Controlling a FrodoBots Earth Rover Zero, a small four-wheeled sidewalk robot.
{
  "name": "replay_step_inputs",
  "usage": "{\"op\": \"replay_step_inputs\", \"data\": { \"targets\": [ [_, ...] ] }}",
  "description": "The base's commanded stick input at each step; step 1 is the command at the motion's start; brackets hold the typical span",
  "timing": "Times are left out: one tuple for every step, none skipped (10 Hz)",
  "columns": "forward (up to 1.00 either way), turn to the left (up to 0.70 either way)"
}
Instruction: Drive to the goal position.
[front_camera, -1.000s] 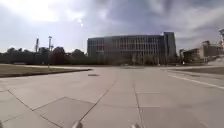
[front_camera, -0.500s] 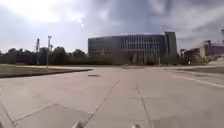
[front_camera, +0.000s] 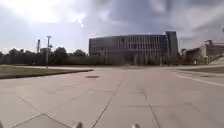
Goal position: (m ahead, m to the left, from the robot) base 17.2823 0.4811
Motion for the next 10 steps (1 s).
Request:
{"op": "replay_step_inputs", "data": {
  "targets": [
    [0.70,-0.01],
    [0.70,-0.01],
    [0.70,-0.01],
    [0.70,-0.01],
    [0.70,-0.01],
    [0.70,-0.01],
    [0.70,-0.01],
    [0.70,-0.01],
    [0.70,-0.01],
    [0.70,-0.01]
  ]
}}
